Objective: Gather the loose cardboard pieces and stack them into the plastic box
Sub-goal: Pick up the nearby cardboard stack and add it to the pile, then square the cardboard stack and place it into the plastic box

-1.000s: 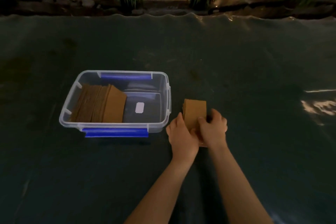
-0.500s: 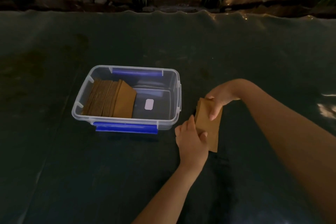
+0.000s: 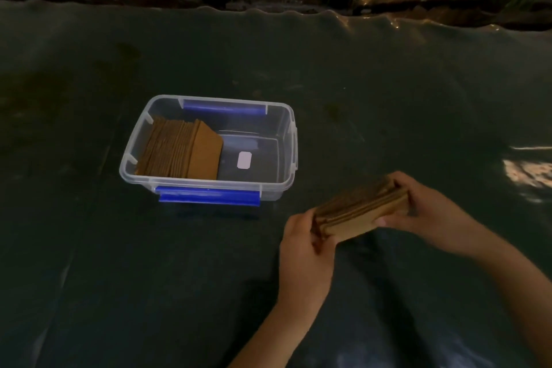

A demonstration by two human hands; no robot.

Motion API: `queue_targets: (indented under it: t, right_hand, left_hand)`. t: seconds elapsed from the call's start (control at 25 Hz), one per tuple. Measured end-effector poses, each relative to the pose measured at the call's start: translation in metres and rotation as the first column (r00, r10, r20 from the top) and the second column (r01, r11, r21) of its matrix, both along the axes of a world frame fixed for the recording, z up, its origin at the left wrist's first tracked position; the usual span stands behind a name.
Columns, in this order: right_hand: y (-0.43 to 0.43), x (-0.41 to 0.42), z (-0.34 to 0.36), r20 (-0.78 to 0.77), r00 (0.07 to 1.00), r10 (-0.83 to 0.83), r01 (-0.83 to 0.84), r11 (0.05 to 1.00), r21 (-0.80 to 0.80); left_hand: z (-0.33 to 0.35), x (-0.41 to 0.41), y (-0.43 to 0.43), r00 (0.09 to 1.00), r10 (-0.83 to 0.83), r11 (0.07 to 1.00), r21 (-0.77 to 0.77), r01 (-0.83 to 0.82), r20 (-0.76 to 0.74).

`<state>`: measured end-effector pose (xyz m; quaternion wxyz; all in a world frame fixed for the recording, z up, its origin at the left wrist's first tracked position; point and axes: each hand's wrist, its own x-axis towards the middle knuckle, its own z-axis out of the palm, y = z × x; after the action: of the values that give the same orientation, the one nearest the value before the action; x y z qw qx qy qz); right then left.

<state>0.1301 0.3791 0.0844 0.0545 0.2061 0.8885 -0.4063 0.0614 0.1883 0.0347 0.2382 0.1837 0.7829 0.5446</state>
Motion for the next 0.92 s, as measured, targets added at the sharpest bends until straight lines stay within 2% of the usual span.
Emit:
queue_targets:
  t: [0.12, 0.2, 0.28, 0.36, 0.44, 0.52, 0.68, 0.92]
  right_hand:
    - [-0.089, 0.000, -0.020, -0.177, 0.983, -0.042, 0.023, 0.994, -0.106]
    - [-0.144, -0.021, -0.037, -0.187, 0.982, -0.034, -0.012, 0.971, -0.238]
    - [-0.181, -0.041, -0.054, -0.166, 0.986, -0.019, -0.034, 0.949, -0.314]
    - [-0.202, -0.054, -0.072, -0.158, 0.987, -0.017, -0.031, 0.954, -0.299]
    - [-0.213, -0.057, -0.086, -0.137, 0.990, -0.016, -0.011, 0.981, -0.193]
    - [-0.216, -0.055, -0.095, -0.136, 0.990, -0.022, 0.000, 0.987, -0.158]
    - [-0.220, -0.048, -0.103, -0.159, 0.981, -0.108, 0.056, 0.951, -0.303]
    - [-0.227, -0.045, -0.105, -0.153, 0.979, -0.133, 0.074, 0.938, -0.339]
  left_hand:
    - [0.010, -0.015, -0.085, 0.977, 0.000, 0.995, -0.102, -0.022, -0.213]
    - [0.010, -0.034, -0.140, 0.944, 0.016, 0.971, -0.221, -0.094, -0.328]
    - [0.005, -0.050, -0.175, 0.920, 0.038, 0.951, -0.268, -0.153, -0.390]
    - [-0.006, -0.060, -0.193, 0.932, 0.030, 0.949, -0.282, -0.139, -0.361]
    - [-0.019, -0.065, -0.200, 0.953, 0.003, 0.950, -0.296, -0.096, -0.302]
    - [-0.032, -0.068, -0.204, 0.971, 0.006, 0.956, -0.282, -0.075, -0.238]
    - [-0.044, -0.068, -0.206, 0.977, -0.001, 0.969, -0.241, -0.051, -0.212]
    - [-0.050, -0.061, -0.207, 0.962, -0.024, 0.958, -0.282, -0.055, -0.271]
